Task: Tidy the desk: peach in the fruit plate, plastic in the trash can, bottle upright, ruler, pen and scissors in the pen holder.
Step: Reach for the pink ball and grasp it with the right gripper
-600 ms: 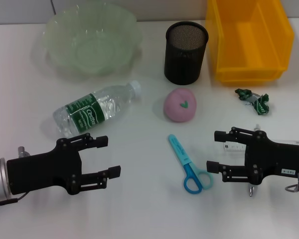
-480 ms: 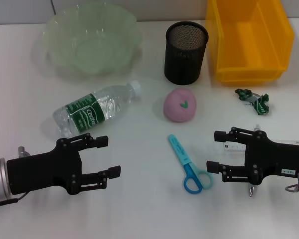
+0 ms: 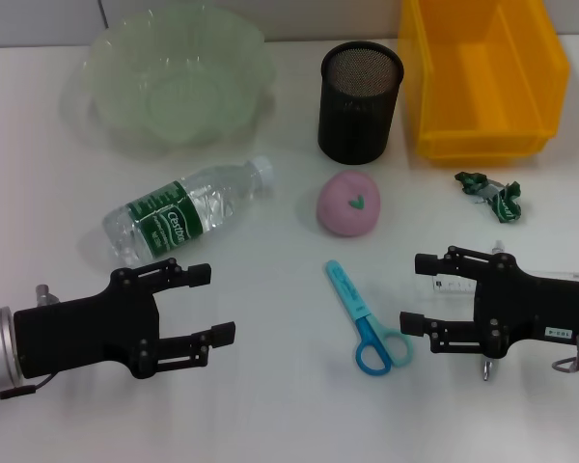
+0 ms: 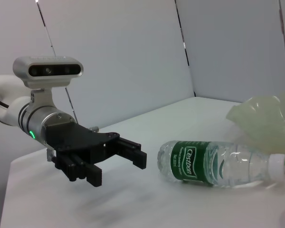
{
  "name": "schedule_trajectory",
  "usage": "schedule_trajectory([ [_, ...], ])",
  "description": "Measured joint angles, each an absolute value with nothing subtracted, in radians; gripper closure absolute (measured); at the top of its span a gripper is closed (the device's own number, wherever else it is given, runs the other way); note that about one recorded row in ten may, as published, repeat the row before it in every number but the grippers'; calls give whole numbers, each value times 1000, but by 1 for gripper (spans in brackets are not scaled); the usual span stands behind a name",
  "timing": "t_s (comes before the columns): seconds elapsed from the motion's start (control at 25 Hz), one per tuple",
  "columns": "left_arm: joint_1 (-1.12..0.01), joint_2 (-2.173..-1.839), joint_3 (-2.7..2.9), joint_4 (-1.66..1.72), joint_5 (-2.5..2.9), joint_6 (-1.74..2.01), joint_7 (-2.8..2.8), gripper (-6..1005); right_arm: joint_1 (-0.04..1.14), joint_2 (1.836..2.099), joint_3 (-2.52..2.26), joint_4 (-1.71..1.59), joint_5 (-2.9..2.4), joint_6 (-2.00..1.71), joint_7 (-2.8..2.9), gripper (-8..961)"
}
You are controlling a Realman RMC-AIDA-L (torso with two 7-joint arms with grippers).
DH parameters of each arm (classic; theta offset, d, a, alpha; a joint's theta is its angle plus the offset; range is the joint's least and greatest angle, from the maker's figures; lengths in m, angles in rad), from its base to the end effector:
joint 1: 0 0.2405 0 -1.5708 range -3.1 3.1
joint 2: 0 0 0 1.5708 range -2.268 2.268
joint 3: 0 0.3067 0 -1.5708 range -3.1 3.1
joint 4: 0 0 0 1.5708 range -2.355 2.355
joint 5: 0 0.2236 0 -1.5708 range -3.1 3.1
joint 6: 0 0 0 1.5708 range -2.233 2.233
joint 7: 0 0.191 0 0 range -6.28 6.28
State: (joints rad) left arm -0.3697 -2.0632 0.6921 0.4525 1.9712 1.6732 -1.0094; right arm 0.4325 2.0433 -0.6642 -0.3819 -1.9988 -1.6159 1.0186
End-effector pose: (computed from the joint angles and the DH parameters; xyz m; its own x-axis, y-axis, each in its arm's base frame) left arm -0.3340 0.2894 -0.0896 0.7824 0.2623 0.5648 0.3823 -0.9183 -0.1032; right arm 0.3320 0.3083 -0.0939 0.7878 -0.2857 -0.5456 -0.4012 -0.9102 -0.1028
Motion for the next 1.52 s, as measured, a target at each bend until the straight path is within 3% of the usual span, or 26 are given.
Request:
schedule_trajectory([
  [1.52,-370,-2065,692,451,1971,1675,-1009,198,433,2042,-661,-386,-1997,-1629,1026,118],
])
